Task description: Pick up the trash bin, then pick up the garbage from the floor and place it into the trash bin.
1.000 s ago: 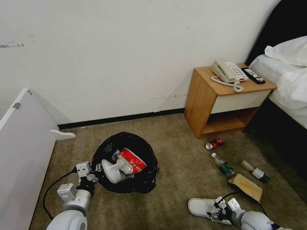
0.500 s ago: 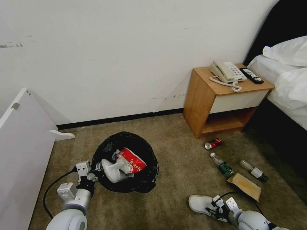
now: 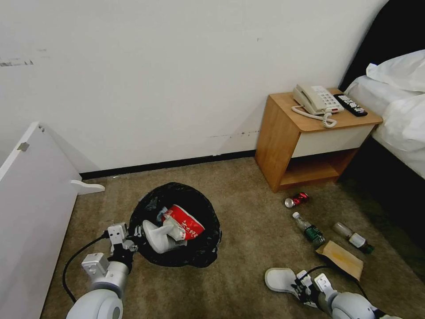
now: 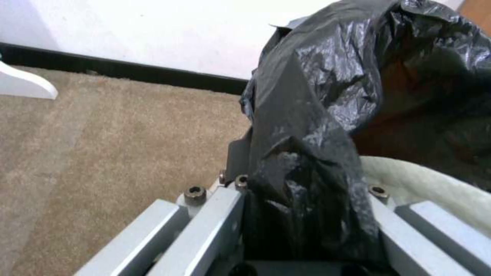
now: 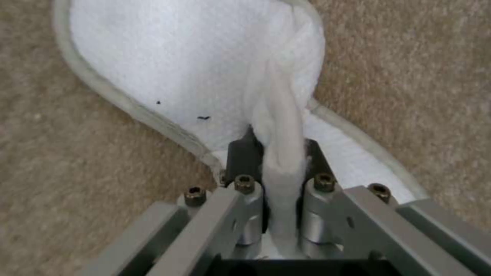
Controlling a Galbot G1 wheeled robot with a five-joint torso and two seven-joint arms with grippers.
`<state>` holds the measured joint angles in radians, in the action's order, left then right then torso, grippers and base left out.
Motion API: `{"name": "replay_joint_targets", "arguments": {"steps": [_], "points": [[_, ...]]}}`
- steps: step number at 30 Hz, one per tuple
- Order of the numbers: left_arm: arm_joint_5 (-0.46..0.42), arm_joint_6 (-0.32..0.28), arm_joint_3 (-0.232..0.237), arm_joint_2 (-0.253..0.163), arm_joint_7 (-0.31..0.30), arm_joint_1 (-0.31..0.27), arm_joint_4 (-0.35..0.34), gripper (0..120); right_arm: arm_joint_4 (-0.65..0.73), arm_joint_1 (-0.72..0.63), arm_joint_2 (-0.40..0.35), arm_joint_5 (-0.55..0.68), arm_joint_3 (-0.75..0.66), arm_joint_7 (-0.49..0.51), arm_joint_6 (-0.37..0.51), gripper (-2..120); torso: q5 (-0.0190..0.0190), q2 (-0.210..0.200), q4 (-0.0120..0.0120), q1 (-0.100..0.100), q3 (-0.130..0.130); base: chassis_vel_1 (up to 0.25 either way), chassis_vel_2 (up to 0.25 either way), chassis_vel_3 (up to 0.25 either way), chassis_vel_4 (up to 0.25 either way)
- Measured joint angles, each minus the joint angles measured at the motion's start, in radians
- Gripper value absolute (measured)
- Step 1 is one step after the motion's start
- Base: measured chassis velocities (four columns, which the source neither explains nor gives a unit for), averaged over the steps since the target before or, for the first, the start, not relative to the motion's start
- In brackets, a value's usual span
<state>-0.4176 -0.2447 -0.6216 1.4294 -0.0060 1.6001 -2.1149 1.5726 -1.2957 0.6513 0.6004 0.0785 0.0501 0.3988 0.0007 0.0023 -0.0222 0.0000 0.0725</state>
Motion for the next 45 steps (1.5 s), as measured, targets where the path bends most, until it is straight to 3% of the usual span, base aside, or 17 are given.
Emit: {"name": "replay_joint_targets", "arguments": {"steps": [14, 22, 28, 35, 45], "points": [[-0.005, 0.0, 0.002, -0.022, 0.0, -0.002, 0.007, 4, 0.173, -0.084, -0.1, 0.035, -0.117, 0.031, 0.007, 4, -0.0007, 0.0, 0.0001, 0.0, 0.0, 0.0, 0.0, 0.0, 0.0], [-0.024, -0.003, 0.019, -0.049, 0.0, -0.011, 0.021, 4, 0.289, -0.174, -0.166, 0.063, -0.278, 0.057, 0.012, 4, -0.0008, 0.0, 0.0001, 0.0, 0.0, 0.0, 0.0, 0.0, 0.0], [-0.031, -0.014, 0.04, -0.061, 0.001, -0.017, 0.027, 4, 0.364, -0.208, -0.173, 0.091, -0.396, 0.085, 0.012, 4, -0.0007, 0.0, 0.0002, 0.0, 0.0, 0.0, 0.0, 0.0, 0.0], [-0.051, -0.054, 0.057, -0.101, 0.008, -0.012, 0.02, 4, 0.494, -0.215, -0.18, 0.099, -0.54, 0.093, 0.004, 4, -0.0009, 0.0, 0.0004, 0.0, 0.0, 0.0, 0.0, 0.0, 0.0], [-0.102, -0.114, 0.074, -0.168, 0.011, -0.017, -0.003, 4, 0.623, -0.173, -0.185, 0.129, -0.686, 0.039, -0.085, 4, -0.0009, 0.0, 0.0002, 0.0, 0.0, 0.0, 0.0, 0.0, 0.0]]}}
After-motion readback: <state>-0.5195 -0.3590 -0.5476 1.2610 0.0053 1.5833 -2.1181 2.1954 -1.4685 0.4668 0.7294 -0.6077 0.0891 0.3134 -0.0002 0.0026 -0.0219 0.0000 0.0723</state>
